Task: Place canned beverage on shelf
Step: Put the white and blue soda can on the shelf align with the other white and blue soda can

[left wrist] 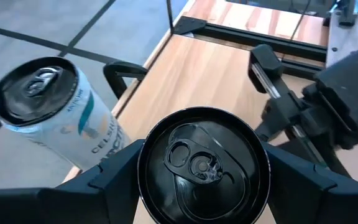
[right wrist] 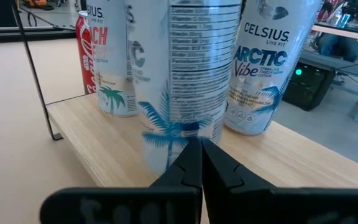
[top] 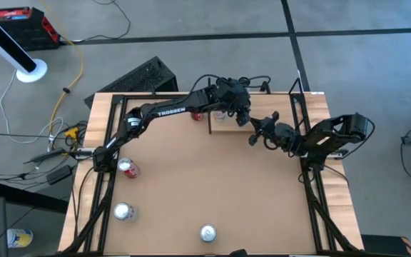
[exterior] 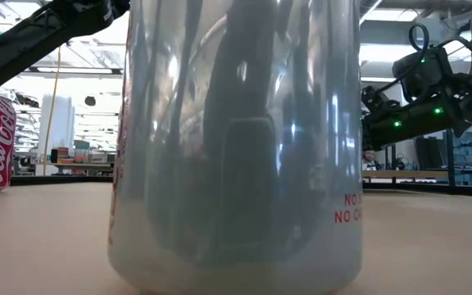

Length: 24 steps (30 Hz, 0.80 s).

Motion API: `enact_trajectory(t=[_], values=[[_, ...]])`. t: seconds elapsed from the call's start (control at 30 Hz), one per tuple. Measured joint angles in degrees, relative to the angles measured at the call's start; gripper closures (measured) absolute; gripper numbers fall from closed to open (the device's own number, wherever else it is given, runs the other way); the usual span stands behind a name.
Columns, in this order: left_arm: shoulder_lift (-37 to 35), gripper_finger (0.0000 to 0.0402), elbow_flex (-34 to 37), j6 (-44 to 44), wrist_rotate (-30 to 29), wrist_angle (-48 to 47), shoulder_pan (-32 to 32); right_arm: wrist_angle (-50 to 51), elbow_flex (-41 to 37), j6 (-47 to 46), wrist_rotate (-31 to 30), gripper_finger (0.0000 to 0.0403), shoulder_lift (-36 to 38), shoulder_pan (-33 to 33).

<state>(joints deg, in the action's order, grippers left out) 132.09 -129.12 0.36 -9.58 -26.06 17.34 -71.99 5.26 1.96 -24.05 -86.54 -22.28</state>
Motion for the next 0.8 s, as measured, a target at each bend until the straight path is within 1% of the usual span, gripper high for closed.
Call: enact_trajectory(t=[0.33,0.57,0.67,0.8], values=[[0.0,0.0140,0.0,0.0,0.2,-0.6,0.0,0.0,0.0,0.0,0.0,0.0380,0.0,0.0],[0.0,0.0137,0.0,2.0,0.1,-1.0,0.0,0.0,0.0,0.0,0.0,0.0380,0.0,0.0],[0.0,0.0115,0.0,1.2,0.1,-1.3,0.0,-0.1,0.0,0.0,0.0,0.0380,0.0,0.0],[0.0,0.0072,-0.1,0.6,0.1,-0.5,0.0,-0.1,0.0,0.0,0.0,0.0380,0.0,0.0]])
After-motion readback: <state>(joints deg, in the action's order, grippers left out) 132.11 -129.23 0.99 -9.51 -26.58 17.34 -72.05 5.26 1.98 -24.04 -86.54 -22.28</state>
